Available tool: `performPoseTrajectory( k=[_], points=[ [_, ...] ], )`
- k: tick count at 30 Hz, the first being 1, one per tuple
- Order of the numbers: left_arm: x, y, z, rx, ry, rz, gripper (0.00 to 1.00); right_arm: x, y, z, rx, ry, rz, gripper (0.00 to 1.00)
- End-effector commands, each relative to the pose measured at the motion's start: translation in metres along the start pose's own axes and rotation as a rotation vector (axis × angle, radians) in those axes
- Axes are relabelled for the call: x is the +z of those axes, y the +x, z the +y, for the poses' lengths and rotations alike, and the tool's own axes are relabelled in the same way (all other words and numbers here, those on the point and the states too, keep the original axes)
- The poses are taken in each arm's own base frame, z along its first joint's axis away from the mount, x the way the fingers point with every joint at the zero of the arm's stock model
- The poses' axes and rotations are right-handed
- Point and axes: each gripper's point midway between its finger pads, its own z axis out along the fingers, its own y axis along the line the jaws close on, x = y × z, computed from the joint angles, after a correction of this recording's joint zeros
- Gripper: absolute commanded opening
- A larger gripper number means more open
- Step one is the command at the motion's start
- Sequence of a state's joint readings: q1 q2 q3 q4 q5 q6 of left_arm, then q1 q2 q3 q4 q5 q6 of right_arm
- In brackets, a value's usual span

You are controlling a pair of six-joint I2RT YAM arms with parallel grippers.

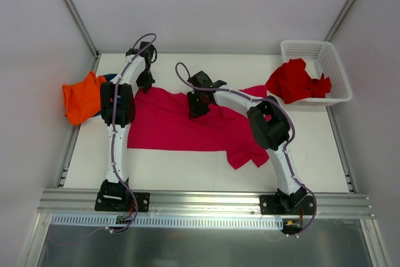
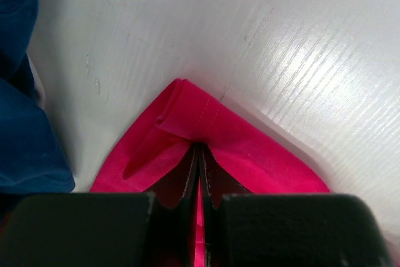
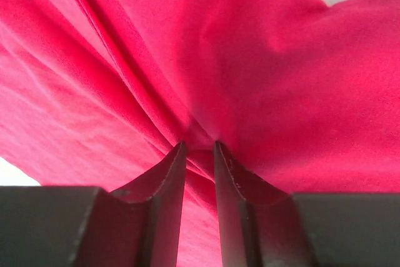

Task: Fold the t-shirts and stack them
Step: Fold the tshirt

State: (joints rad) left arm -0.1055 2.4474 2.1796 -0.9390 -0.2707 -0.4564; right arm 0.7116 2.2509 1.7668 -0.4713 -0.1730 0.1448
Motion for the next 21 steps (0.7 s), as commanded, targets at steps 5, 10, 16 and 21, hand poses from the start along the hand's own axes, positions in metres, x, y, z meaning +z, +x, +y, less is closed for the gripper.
performPoseTrajectory(
  k=[5, 10, 16, 21],
  points=[
    [0.005, 0.011, 0.005, 0.017, -0.027, 0.031, 0.00, -0.019, -0.015, -0.011, -0.027, 0.069, -0.038, 0.30],
    [-0.012, 0.014, 0.015, 0.006, -0.038, 0.016, 0.00, -0.013, -0.013, -0.014, -0.019, 0.066, -0.024, 0.30],
    [-0.025, 0.028, 0.027, -0.001, -0.055, 0.024, 0.00, -0.009, -0.013, -0.016, -0.012, 0.072, -0.020, 0.30],
    [-0.034, 0.044, 0.038, -0.015, -0.069, 0.014, 0.00, -0.006, -0.019, -0.021, -0.003, 0.078, -0.026, 0.30]
  ],
)
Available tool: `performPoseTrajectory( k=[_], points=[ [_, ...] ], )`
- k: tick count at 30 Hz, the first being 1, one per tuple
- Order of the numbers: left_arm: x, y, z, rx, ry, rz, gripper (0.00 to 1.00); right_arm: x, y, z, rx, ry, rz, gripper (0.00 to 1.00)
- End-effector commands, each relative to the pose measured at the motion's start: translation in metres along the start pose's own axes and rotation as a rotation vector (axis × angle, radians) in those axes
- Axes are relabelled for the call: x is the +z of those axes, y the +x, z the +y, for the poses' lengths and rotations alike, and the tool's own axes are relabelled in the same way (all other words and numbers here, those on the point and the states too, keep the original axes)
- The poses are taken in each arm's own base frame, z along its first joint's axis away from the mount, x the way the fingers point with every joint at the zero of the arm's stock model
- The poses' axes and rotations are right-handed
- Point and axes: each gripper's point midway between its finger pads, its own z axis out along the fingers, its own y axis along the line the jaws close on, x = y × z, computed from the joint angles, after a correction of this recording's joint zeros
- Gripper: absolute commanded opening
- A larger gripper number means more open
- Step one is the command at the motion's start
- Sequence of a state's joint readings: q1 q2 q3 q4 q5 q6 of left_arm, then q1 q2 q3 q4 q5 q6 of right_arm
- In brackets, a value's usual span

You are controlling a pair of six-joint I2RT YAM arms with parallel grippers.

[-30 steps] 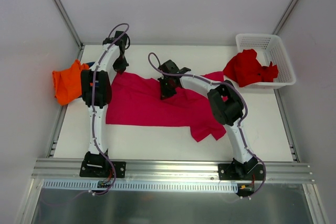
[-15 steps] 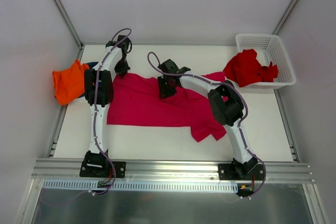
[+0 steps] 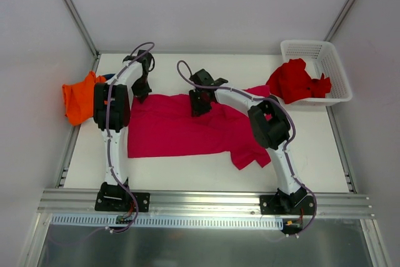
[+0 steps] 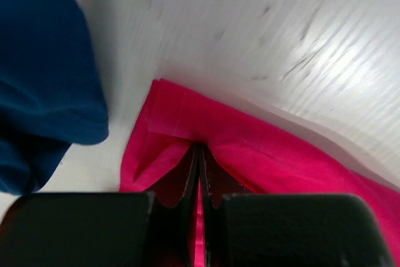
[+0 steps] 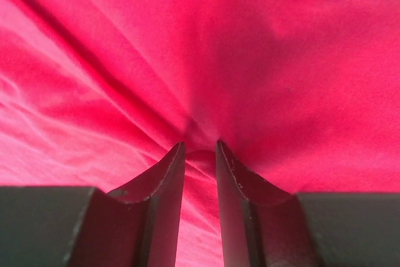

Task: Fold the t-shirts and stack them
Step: Fold the tshirt

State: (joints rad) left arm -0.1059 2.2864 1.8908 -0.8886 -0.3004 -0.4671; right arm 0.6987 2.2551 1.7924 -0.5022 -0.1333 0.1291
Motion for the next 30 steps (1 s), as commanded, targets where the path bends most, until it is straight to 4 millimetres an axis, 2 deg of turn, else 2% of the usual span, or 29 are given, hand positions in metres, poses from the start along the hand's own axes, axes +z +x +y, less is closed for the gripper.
performPoseTrajectory(
  k=[1, 4, 11, 15, 16, 18, 19, 24, 28, 30],
  points=[
    [-0.033, 0.002, 0.011, -0.036, -0.002, -0.057, 0.00, -0.004, -0.017, -0.009, 0.003, 0.031, -0.025, 0.30],
    [-0.041, 0.005, 0.016, -0.041, 0.001, -0.071, 0.00, -0.004, -0.026, -0.009, 0.011, 0.026, -0.042, 0.30],
    [-0.049, 0.004, 0.015, -0.036, 0.011, -0.087, 0.00, -0.018, -0.068, 0.004, 0.023, -0.023, -0.144, 0.30],
    [-0.048, 0.003, 0.014, -0.033, 0.013, -0.087, 0.00, -0.010, -0.076, 0.001, 0.040, -0.023, -0.151, 0.30],
    [-0.048, 0.004, 0.014, -0.031, 0.012, -0.085, 0.00, -0.008, -0.076, 0.000, 0.047, -0.021, -0.148, 0.28],
    [-0.048, 0.003, 0.014, -0.031, 0.012, -0.086, 0.00, 0.002, -0.073, -0.009, 0.070, -0.009, -0.124, 0.16],
    [-0.047, 0.004, 0.013, -0.031, 0.013, -0.084, 0.00, 0.004, -0.071, -0.010, 0.081, -0.003, -0.115, 0.01],
    [-0.047, 0.004, 0.013, -0.027, 0.012, -0.082, 0.00, 0.026, -0.057, -0.031, 0.114, 0.052, -0.056, 0.00],
    [-0.044, 0.005, 0.012, -0.023, 0.010, -0.076, 0.00, 0.034, -0.049, -0.043, 0.139, 0.072, -0.020, 0.00],
    [-0.041, 0.007, 0.012, -0.021, 0.007, -0.070, 0.00, 0.033, -0.051, -0.046, 0.144, 0.084, -0.020, 0.00]
  ],
)
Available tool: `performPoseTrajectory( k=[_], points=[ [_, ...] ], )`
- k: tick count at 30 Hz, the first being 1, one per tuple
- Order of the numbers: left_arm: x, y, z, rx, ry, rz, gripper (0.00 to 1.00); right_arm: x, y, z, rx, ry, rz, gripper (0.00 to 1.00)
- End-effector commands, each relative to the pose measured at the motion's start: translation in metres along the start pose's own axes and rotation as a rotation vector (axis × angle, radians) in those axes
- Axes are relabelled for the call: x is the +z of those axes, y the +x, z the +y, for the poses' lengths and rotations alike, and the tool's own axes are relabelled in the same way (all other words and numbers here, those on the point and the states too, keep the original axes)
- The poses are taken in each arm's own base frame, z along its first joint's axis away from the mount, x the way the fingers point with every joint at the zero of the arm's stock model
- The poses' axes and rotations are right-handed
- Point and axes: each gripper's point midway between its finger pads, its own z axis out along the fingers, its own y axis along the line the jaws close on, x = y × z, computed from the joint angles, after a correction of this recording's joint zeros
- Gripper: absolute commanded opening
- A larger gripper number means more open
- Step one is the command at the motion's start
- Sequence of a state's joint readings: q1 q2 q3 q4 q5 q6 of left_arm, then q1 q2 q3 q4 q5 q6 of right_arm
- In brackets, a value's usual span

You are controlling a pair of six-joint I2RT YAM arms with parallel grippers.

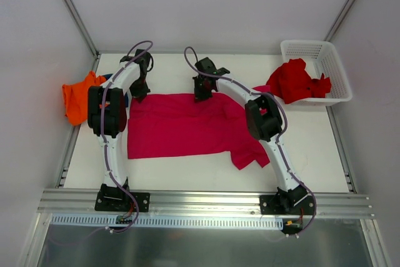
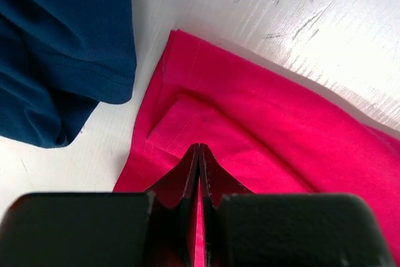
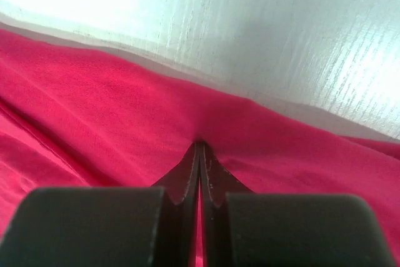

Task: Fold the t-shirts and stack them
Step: Fold the tshirt

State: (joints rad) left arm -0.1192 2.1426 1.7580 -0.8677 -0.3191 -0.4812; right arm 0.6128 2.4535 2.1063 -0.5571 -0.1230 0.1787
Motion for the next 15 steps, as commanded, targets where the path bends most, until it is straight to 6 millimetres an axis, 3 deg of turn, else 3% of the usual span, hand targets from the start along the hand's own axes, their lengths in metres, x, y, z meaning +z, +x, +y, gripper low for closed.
performPoseTrajectory(
  k=[1, 15],
  points=[
    [-0.010, -0.004, -0.001, -0.008, 0.003, -0.026, 0.00, 0.009, 0.014, -0.022, 0.028, 0.075, 0.059, 0.00],
    [0.008, 0.024, -0.002, 0.036, -0.042, 0.025, 0.00, 0.008, 0.012, -0.027, 0.051, 0.062, 0.080, 0.00]
  ],
)
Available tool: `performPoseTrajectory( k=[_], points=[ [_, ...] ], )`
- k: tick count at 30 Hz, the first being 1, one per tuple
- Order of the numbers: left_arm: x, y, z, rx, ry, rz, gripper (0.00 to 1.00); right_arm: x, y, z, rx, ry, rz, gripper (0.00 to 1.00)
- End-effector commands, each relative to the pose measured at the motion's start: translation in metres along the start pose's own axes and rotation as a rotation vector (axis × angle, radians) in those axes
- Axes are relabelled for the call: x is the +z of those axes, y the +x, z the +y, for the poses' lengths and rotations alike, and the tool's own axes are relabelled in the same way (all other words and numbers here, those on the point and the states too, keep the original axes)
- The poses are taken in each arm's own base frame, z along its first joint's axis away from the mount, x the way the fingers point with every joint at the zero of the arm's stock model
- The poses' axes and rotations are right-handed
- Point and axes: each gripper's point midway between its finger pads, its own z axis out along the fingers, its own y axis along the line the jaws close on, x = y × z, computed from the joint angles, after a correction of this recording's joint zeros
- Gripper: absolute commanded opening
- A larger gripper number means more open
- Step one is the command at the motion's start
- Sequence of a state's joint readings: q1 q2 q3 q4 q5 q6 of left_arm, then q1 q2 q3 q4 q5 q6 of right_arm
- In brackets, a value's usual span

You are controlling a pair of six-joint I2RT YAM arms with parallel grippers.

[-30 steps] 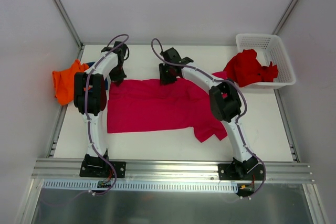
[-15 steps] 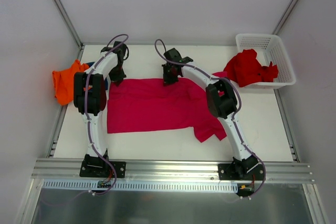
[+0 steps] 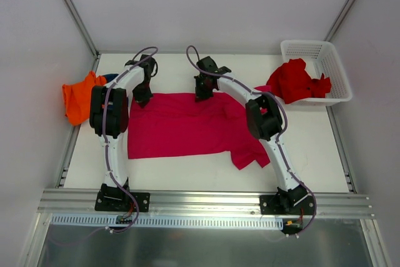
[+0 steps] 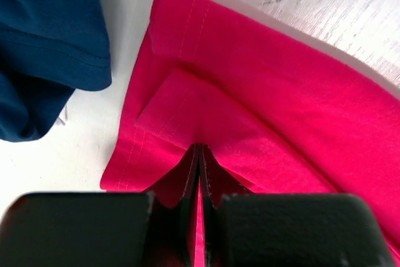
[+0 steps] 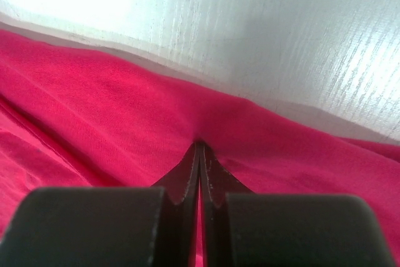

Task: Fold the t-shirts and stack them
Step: Fold the tshirt

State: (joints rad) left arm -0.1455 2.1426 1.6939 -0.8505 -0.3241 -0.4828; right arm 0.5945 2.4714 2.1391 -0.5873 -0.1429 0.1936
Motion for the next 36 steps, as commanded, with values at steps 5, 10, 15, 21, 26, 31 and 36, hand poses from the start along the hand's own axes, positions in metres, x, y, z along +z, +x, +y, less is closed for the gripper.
performPoseTrajectory(
  k=[5, 10, 15, 21, 26, 31, 36],
  points=[
    [0.002, 0.021, 0.006, 0.018, -0.049, 0.006, 0.00, 0.008, 0.011, -0.020, 0.025, 0.058, 0.057, 0.00],
    [-0.023, 0.006, 0.014, -0.041, -0.031, -0.113, 0.00, 0.009, 0.014, -0.021, 0.023, 0.055, 0.068, 0.00],
    [-0.021, -0.016, -0.010, -0.025, 0.037, -0.113, 0.00, 0.009, 0.013, -0.021, 0.023, 0.051, 0.068, 0.00],
    [-0.008, -0.023, -0.020, -0.043, 0.027, -0.111, 0.00, 0.007, 0.015, -0.020, 0.014, 0.041, 0.076, 0.00],
    [0.012, -0.031, -0.037, -0.011, 0.043, -0.084, 0.00, 0.005, 0.017, -0.019, 0.007, 0.034, 0.080, 0.00],
    [0.026, -0.024, -0.042, 0.004, 0.042, -0.039, 0.00, 0.001, 0.013, -0.016, -0.001, 0.028, 0.071, 0.00],
    [0.019, -0.009, -0.033, 0.002, 0.037, -0.017, 0.00, -0.001, 0.010, -0.016, -0.001, 0.029, 0.062, 0.00]
  ],
)
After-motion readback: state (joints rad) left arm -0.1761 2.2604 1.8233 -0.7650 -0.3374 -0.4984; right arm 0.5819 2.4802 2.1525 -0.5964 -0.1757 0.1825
